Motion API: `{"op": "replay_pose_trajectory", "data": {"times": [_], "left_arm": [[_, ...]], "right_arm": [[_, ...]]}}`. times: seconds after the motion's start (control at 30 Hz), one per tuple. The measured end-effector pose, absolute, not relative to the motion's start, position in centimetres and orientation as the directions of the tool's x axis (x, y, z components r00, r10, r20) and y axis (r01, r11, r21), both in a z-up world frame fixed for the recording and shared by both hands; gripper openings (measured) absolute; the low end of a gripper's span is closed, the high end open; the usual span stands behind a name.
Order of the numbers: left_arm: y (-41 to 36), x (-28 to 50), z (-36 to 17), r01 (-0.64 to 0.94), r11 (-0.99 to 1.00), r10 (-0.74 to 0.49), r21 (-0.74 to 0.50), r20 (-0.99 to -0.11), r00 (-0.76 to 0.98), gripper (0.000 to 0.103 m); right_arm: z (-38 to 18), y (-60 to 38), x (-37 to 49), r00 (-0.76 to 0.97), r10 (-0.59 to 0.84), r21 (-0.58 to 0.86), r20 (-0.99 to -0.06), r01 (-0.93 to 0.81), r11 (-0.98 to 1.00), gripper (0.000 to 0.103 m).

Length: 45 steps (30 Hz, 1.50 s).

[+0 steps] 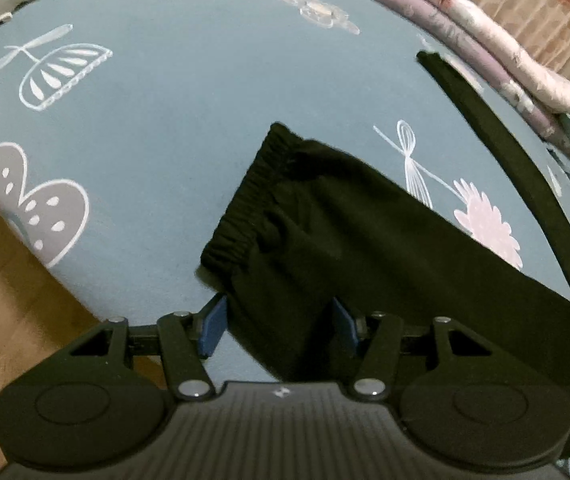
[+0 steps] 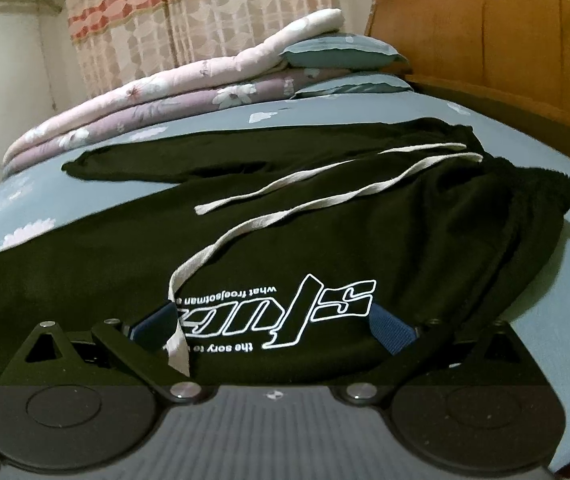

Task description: Fold clothes

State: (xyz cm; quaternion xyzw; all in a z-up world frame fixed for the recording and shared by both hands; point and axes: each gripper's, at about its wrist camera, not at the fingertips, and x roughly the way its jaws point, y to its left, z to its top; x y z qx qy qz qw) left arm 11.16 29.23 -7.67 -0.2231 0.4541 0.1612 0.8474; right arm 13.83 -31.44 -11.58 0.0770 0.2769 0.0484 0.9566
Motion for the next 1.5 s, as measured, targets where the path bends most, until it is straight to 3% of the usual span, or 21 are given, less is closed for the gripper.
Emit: {"op": "replay_pose_trajectory", "data": {"times": [0.07,0.17,0.2,0.3,0.53,0.83,1.07,1.2,1.27,1.37,1.5], "left_arm": [[29.1,11.3,-8.0,-0.47,0.852,0.075,-0.231,-0.835,0.545,0.052],[28.8,11.4,-8.6,-0.462,0.857,0.081,-0.23,-0.825,0.56,0.032],[28.7,11.5,-8.8,-0.459,0.858,0.083,-0.229,-0.822,0.564,0.018],[28.6,11.2,-8.7,-0.465,0.853,0.082,-0.238,-0.818,0.569,0.006],[28.7,9.3,-6.9,-0.47,0.855,0.104,-0.22,-0.815,0.571,0.006],[28.6,9.4,-7.5,-0.483,0.869,0.174,-0.108,-0.847,0.502,0.006],[29.9,8.1,-5.4,-0.5,0.863,0.214,-0.064,-0.852,0.478,0.037],[29.0,8.4,-2.8,-0.45,0.892,0.231,-0.035,-0.822,0.521,0.038],[27.9,9.5,-2.1,-0.38,0.923,0.176,-0.059,-0.815,0.552,0.042],[28.5,10.5,-3.3,-0.357,0.93,0.132,-0.086,-0.829,0.543,0.048],[29.3,11.9,-4.9,-0.327,0.937,0.074,-0.123,-0.845,0.53,0.049]], "right_arm": [[-11.6,-31.5,13.9,0.842,0.137,0.182,-0.522,-0.047,0.982,0.103],[-11.6,-31.5,13.8,0.841,0.138,0.174,-0.523,-0.053,0.983,0.103],[-11.6,-31.4,13.8,0.841,0.138,0.172,-0.523,-0.055,0.984,0.103],[-11.6,-31.5,13.7,0.843,0.14,0.172,-0.52,-0.058,0.983,0.103],[-11.6,-31.4,13.6,0.844,0.138,0.164,-0.518,-0.061,0.985,0.103],[-11.7,-31.0,13.6,0.843,0.123,0.133,-0.523,-0.062,0.989,0.103],[-11.8,-30.6,13.6,0.84,0.11,0.109,-0.531,-0.061,0.992,0.103],[-11.2,-29.9,14.0,0.817,0.087,0.056,-0.57,-0.067,0.996,0.103],[-10.6,-29.7,14.1,0.805,0.072,0.034,-0.589,-0.065,0.997,0.103],[-9.2,-29.4,14.0,0.793,0.059,0.022,-0.606,-0.058,0.998,0.103],[-7.1,-29.2,12.9,0.802,0.065,0.029,-0.594,-0.06,0.998,0.103]]}}
